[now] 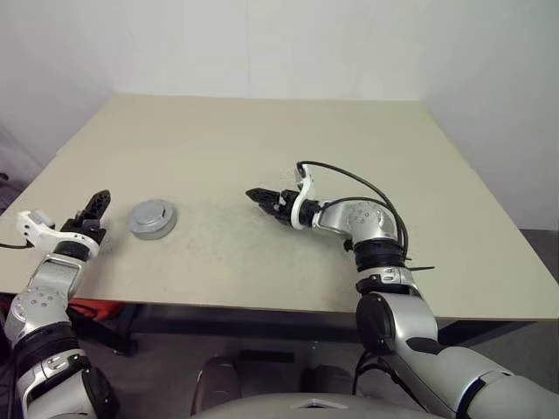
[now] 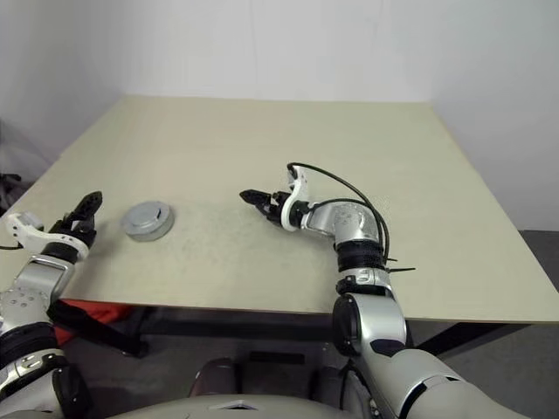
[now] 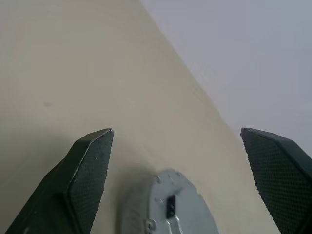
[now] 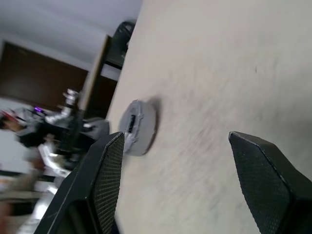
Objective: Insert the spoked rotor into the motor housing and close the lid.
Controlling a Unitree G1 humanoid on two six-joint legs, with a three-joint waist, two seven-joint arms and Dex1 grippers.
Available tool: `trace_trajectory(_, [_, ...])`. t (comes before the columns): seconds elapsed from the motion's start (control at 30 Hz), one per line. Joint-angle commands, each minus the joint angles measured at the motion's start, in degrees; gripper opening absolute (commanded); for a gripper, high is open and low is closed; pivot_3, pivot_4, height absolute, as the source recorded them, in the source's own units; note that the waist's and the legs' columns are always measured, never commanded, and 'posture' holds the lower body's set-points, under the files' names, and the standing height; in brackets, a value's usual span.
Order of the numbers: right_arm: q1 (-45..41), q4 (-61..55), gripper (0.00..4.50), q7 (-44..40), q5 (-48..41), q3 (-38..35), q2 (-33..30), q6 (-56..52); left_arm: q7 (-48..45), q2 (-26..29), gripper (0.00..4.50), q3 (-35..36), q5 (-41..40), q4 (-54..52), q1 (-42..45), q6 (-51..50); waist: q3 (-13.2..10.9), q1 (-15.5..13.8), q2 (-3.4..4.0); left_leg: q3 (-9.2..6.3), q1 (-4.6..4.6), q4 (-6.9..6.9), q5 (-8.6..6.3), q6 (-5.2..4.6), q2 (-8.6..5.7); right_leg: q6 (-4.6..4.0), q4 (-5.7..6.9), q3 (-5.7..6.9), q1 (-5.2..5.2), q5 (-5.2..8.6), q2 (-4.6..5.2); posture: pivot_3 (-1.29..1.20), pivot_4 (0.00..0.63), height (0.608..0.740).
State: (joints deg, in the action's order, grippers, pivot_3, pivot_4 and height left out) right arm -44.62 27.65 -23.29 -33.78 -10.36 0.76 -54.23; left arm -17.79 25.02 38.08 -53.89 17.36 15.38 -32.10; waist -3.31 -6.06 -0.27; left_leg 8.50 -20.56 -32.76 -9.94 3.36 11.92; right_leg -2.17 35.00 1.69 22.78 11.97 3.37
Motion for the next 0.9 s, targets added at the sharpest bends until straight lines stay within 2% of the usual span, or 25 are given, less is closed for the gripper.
trace_trajectory(0.03, [2.67, -6.53, 3.51, -6.35, 8.83, 8.38, -4.06, 15.16, -5.51, -0.87, 4.41, -6.87, 4.45, -9.65, -0.46, 3.61, 0.02, -0.37, -0.08, -0.01, -0.01, 0.00, 0.00, -0.01, 0.00, 0.00, 0.00, 0.01, -0.02, 0.00, 0.01, 0.00, 0.000, 0.740])
trace_trajectory(0.2, [5.25, -6.33, 3.51, -14.16, 15.21, 12.73, -13.43, 25.07, -12.57, -0.13, 4.41, -18.46, 10.65, -15.39, -0.99, 3.37, 0.01, -0.95, -0.10, 0.01, 0.03, -0.03, -0.02, -0.03, -0.01, 0.00, 0.00, -0.01, -0.04, 0.00, 0.01, 0.00, 0.000, 0.740])
trace_trajectory(0.37, [4.65, -2.20, 3.51, -13.95, 18.79, 11.39, -19.31, 29.00, -17.62, 0.46, 4.41, -27.69, 19.24, -14.67, 0.65, 7.13, 0.01, -0.73, -0.09, 0.04, 0.12, -0.05, -0.01, -0.03, 0.01, -0.12, 0.09, -0.06, -0.02, -0.07, -0.03, 0.00, 0.000, 0.740])
trace_trajectory(0.57, [5.45, -1.84, 3.51, -14.07, 19.94, 10.36, -20.60, 30.06, -20.24, 0.21, 4.41, -28.82, 22.90, -11.27, 2.80, 10.10, -0.01, 0.70, -0.06, 0.06, 0.14, -0.07, -0.01, -0.04, 0.00, -0.22, 0.19, -0.08, 0.02, -0.08, -0.04, 0.00, 0.000, 0.740])
trace_trajectory(0.9, [5.25, -0.91, 3.51, -13.35, 21.77, 10.56, -19.64, 31.56, -20.02, -1.02, 4.41, -28.59, 24.70, -10.30, 2.68, 10.93, -0.02, 0.63, -0.04, 0.07, 0.08, -0.29, -0.09, -0.18, -0.01, -0.27, 0.28, -0.09, 0.03, -0.09, -0.02, 0.00, 0.000, 0.740])
